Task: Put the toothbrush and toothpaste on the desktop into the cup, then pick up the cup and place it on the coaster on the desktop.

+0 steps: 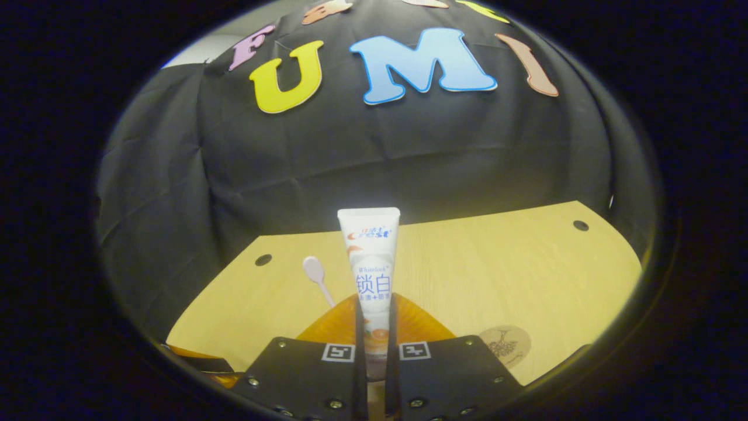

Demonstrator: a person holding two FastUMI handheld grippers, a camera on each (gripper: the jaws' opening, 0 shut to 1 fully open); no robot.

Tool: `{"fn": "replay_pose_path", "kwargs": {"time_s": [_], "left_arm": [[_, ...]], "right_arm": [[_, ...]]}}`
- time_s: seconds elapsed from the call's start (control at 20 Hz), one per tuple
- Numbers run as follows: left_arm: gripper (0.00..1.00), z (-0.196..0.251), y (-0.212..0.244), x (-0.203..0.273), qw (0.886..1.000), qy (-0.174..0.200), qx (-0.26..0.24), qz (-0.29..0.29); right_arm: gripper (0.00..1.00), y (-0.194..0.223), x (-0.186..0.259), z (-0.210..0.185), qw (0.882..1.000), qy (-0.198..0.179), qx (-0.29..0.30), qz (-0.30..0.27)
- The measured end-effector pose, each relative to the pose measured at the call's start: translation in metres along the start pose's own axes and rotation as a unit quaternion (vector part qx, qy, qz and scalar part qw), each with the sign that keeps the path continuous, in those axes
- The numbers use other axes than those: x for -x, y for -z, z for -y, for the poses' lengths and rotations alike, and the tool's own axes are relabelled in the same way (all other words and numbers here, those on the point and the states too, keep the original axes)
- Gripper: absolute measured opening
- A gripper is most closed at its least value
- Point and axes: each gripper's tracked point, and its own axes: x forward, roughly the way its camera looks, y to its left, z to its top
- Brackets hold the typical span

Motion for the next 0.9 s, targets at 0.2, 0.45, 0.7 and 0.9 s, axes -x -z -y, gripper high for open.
{"fn": "replay_pose_path", "kwargs": {"time_s": [0.2,0.45,0.7,0.9], "left_arm": [[0.52,0.015,0.006,-0.003,1.000,0.014,-0.006,-0.002],[0.51,0.033,0.005,-0.010,0.999,0.028,-0.019,-0.003],[0.52,0.051,0.007,-0.017,0.998,0.058,-0.030,-0.006],[0.46,0.057,0.009,-0.029,0.996,0.073,-0.057,-0.018]], "right_arm": [[0.26,0.004,0.015,0.001,1.000,0.001,0.001,0.012],[0.39,0.010,0.036,0.005,1.000,-0.009,-0.001,-0.006],[0.72,0.003,0.056,0.010,1.000,-0.015,-0.009,-0.006],[0.72,-0.005,0.074,0.024,1.000,-0.004,-0.025,-0.001]]}}
